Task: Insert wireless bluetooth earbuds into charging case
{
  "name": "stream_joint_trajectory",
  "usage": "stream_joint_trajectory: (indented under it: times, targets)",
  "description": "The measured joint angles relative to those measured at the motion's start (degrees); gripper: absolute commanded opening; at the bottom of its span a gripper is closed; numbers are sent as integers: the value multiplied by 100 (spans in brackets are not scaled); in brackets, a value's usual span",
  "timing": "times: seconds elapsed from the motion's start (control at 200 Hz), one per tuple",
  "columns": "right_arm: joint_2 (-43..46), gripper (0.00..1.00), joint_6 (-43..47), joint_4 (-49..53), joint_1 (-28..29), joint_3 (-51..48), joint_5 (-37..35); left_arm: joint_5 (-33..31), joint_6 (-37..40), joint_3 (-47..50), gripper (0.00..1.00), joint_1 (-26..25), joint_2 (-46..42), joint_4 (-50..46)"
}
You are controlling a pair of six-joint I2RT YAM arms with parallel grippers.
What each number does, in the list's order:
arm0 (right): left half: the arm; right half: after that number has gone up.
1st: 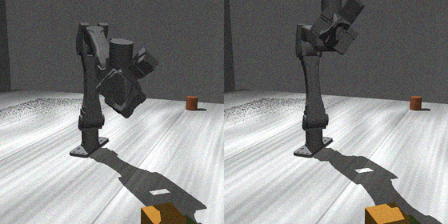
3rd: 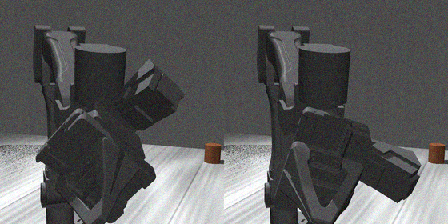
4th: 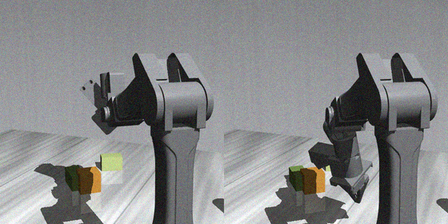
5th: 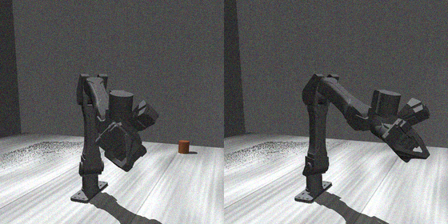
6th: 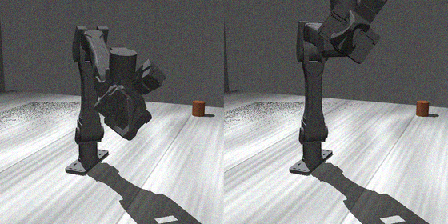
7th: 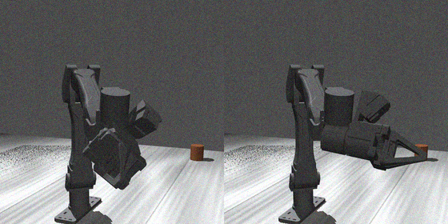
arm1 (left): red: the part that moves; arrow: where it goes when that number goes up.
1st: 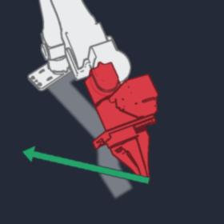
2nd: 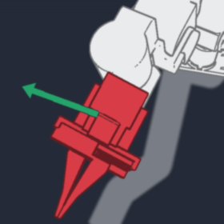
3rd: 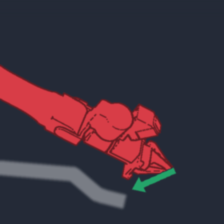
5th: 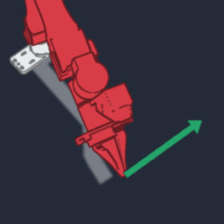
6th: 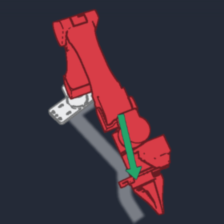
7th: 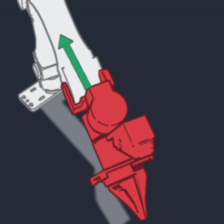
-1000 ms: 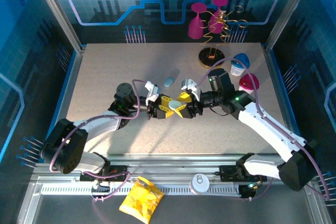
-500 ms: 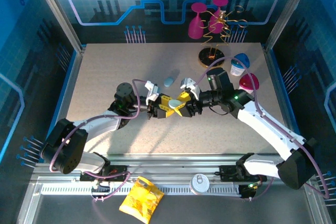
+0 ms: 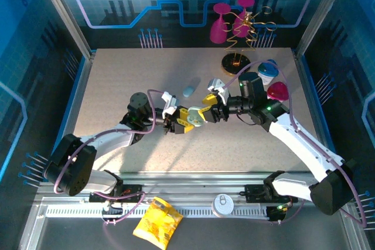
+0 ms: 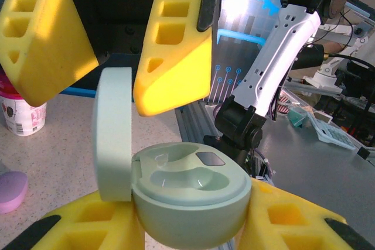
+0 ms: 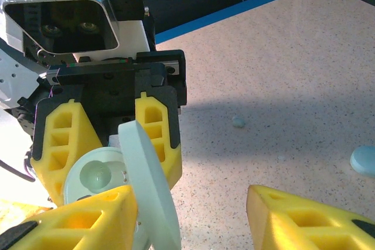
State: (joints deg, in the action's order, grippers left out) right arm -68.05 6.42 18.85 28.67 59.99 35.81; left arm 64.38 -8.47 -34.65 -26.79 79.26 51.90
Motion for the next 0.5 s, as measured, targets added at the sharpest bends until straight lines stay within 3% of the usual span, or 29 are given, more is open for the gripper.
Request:
stream_joint_trajectory:
  times: [0.335,0.495]
  targets:
    - [-107,60,105,120,-20,48,522,-2,94,0,30,0,0,0]
    - [-85,44,153,125,-20,48,671,0,87,0,30,0,0,31]
